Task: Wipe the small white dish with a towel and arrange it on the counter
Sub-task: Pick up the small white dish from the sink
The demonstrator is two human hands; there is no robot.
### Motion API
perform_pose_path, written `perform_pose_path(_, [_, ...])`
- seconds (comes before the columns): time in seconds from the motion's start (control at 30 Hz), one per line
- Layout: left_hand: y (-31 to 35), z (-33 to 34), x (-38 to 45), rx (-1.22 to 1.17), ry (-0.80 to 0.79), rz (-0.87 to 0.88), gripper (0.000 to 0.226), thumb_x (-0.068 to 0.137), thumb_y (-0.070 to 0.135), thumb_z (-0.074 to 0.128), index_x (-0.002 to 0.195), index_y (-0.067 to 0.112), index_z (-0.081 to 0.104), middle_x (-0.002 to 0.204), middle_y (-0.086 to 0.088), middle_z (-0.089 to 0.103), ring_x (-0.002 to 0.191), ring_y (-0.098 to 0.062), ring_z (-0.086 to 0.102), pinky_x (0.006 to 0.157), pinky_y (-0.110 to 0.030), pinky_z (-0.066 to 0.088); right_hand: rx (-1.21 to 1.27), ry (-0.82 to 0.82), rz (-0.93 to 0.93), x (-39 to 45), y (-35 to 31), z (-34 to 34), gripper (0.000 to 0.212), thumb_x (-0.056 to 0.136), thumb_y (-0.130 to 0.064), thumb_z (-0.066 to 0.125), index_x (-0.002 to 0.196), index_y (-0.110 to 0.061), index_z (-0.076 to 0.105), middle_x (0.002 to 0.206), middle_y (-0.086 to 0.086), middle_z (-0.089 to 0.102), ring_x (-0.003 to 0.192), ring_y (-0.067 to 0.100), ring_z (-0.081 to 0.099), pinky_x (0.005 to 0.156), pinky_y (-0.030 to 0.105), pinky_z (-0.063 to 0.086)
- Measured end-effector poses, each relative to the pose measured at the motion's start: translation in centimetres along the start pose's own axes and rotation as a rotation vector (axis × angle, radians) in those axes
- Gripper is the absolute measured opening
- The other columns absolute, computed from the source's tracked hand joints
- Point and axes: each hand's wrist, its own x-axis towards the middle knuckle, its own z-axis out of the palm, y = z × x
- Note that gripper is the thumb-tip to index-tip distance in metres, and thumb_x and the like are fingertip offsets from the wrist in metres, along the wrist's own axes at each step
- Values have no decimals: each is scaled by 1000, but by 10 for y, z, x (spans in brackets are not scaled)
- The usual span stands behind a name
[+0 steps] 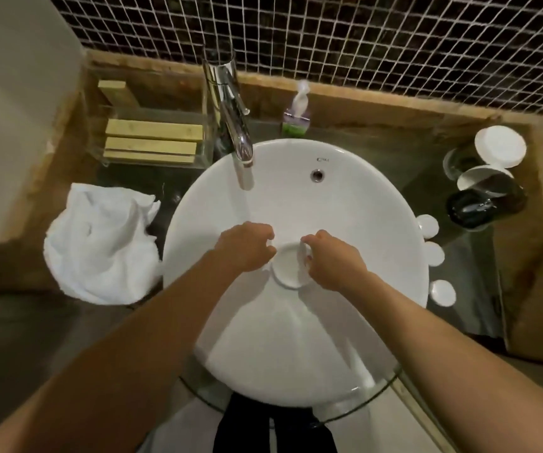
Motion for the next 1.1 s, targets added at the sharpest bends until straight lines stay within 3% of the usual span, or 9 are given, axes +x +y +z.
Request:
perform_pose_path(0.2, [6, 36, 23, 105, -72, -19, 27, 88, 29, 54, 112, 21, 64, 111, -6, 65, 98, -27, 62, 73, -31, 40, 1, 38, 39, 20, 7, 16, 26, 94, -19, 50, 118, -17, 58, 109, 7, 59, 94, 34, 66, 75, 39, 51])
perform_pose_path(0.33, [13, 47, 25, 184, 0, -6, 14, 94, 23, 49, 102, 16, 59, 101, -8, 63, 88, -27, 60, 68, -33, 38, 61, 65, 78, 27, 7, 22, 17, 91, -12, 50, 102, -16, 61, 100, 6, 64, 84, 31, 65, 73, 40, 53])
perform_pose_path(0.47, [14, 40, 22, 178, 72, -10, 13, 95, 19, 46, 99, 16, 58, 94, -7, 62, 78, -26, 54, 66, -35, 39, 155, 103, 81, 23, 4, 17, 16, 92, -11, 49, 100, -19, 60, 98, 3, 65, 79, 27, 63, 72, 41, 55])
perform_pose_path(0.67, [20, 2, 8, 67, 337, 69, 7, 88, 21, 53, 89, 16, 57, 77, -4, 61, 70, -28, 57, 61, -34, 44, 165, 276, -25, 4, 2, -26, 12, 94, -12, 46, 102, -16, 55, 100, 3, 60, 75, 28, 59, 67, 39, 48])
perform_pose_path(0.8, [23, -5, -3, 49, 627, 217, 5, 79, 19, 62, 77, 16, 58, 64, -1, 55, 54, -27, 50, 48, -32, 43, 119, 373, -44, -6, 2, -52, 17, 94, -15, 45, 107, -20, 57, 105, 0, 63, 84, 24, 59, 70, 40, 50])
perform_pose_path(0.87, [23, -9, -8, 56, 691, 269, 6, 83, 19, 59, 77, 16, 58, 65, -1, 54, 53, -25, 48, 45, -31, 39, 117, 414, -62, -10, 1, -58, 19, 93, -17, 46, 108, -22, 57, 106, -2, 63, 89, 23, 59, 71, 41, 50])
perform_pose_path(1.0, [23, -19, -20, 31, 630, 219, 8, 88, 27, 54, 84, 20, 56, 73, 1, 60, 63, -24, 55, 52, -33, 43, 120, 453, -87, -16, -5, -59, 21, 93, -20, 49, 112, -21, 56, 106, 0, 63, 84, 26, 60, 65, 36, 45])
perform_pose_path(1.1, [22, -27, -29, 41, 533, 155, 9, 90, 30, 50, 90, 24, 56, 80, 3, 64, 71, -25, 58, 60, -33, 45, 157, 414, -72, -18, -14, -56, 16, 92, -22, 46, 107, -22, 52, 91, 1, 70, 75, 31, 61, 63, 39, 47])
